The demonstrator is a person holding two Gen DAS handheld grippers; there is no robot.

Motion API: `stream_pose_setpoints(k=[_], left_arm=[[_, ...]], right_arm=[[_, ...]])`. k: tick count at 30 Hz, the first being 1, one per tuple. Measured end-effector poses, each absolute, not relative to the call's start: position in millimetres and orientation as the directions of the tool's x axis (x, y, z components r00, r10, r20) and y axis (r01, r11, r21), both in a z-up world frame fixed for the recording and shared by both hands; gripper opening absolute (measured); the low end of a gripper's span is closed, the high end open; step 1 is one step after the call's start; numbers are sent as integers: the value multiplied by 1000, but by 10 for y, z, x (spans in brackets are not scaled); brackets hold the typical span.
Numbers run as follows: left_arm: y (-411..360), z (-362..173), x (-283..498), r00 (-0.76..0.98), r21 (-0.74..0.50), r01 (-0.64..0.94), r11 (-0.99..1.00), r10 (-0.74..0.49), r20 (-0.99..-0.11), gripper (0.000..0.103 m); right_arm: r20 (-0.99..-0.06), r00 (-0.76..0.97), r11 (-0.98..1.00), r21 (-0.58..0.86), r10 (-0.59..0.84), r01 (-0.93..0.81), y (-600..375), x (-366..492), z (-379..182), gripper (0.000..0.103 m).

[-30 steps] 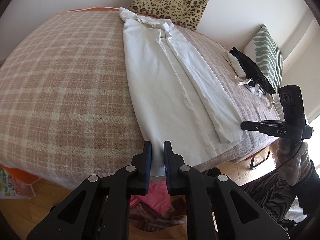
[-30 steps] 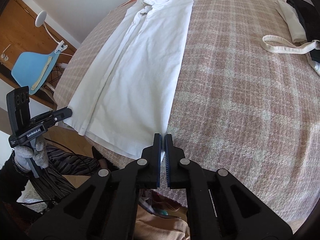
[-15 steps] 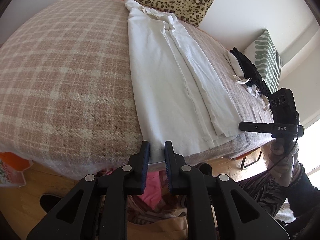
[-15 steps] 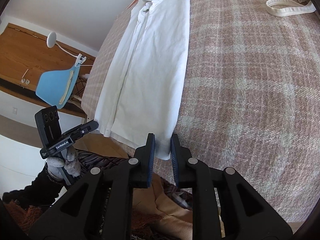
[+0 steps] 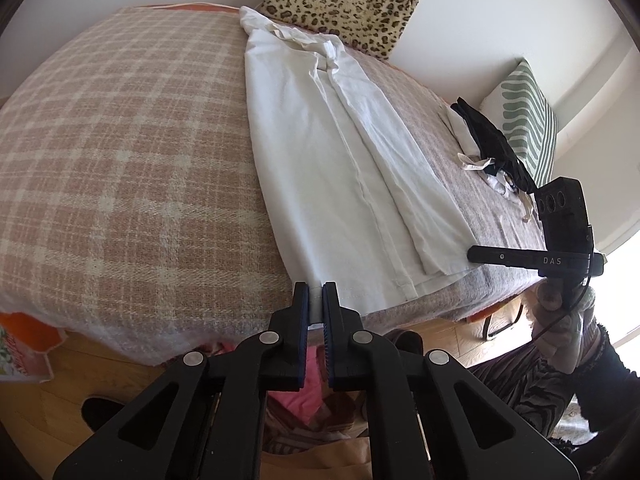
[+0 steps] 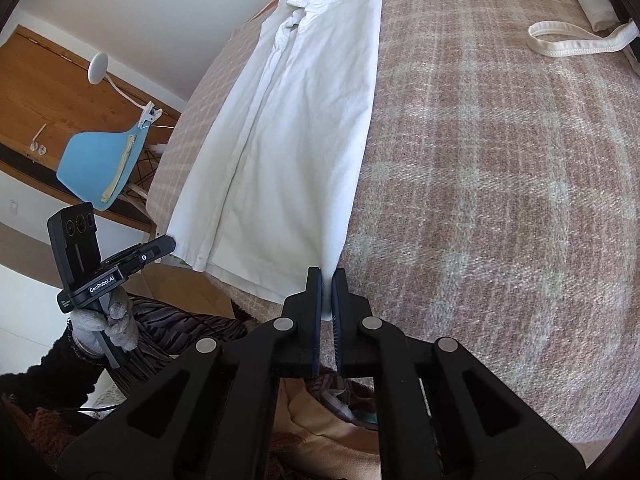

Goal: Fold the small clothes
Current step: 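Move both tools to the hem end of the white strip and close, then lift the hem end with both tools and fold it toward the collar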

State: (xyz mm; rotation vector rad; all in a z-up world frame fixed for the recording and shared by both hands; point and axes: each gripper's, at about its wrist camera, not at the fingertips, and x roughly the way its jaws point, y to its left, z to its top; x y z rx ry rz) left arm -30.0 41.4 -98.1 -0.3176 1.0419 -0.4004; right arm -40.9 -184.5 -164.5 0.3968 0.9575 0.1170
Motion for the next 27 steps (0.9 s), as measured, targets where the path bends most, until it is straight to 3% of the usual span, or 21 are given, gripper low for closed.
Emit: stream_pose_setpoints(k=[2,5,6,9,11,12,13,23,27], left_arm=[[421,-995,-296,443,-438,164,884,-463,-768,5],[428,-1053,-277,418,-448,135,884,-461,-783,16],[437,-1069,-277,414,-463,129,877,-472,-778,22],[425,-1062,-302,425,-455,148,878,-471,-773,21],[420,-1068,-308,427,-451,150,880,-469,-773,10],[429,-1070,-306,427,-459,148,876,-476,-769,8],[442,-1065,-306,432,-469,144,871,-482,-762,7],[503,-809,-221,479,-528,162,834,-534,-697,5],[512,-670,-80,508,-540,171,824,-544,-668,5]], right_arm=[[-769,571,916,396,289,70,-1849,-402,-1635,8],[-762,554,899,435,336,53,-1925,-403,-1653,25],[-761,554,899,435,337,51,-1908,-402,-1649,26],[-760,561,903,427,329,48,-1848,-390,-1642,26],[-758,563,902,429,330,50,-1833,-379,-1646,22],[-757,562,899,434,334,51,-1841,-382,-1652,10],[-752,564,894,446,341,54,-1848,-377,-1665,8],[-591,667,785,619,454,15,-2091,-428,-1475,6],[-569,685,766,643,454,27,-2158,-367,-1400,6]])
